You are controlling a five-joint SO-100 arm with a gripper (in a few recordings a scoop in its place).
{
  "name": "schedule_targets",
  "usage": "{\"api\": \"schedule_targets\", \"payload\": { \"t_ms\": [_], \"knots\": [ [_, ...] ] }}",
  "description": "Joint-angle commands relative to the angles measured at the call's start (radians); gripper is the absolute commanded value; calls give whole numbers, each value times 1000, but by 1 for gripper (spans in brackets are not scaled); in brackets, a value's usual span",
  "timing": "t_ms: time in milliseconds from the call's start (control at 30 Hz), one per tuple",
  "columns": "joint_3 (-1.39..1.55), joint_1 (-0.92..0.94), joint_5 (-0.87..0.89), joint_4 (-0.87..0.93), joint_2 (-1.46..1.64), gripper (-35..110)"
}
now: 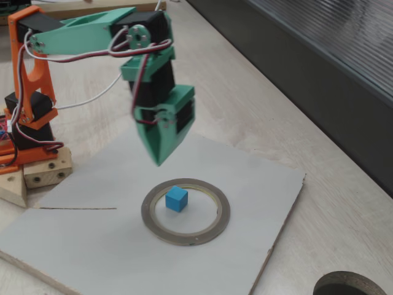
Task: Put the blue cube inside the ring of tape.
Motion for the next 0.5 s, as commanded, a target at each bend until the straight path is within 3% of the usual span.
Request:
{"api": "schedule_targets", "payload": {
  "t_ms": [0, 467],
  "knots": [
    [120, 58, 5, -3, 138, 0],
    [575, 64, 6, 8, 534, 0]
  ]
}}
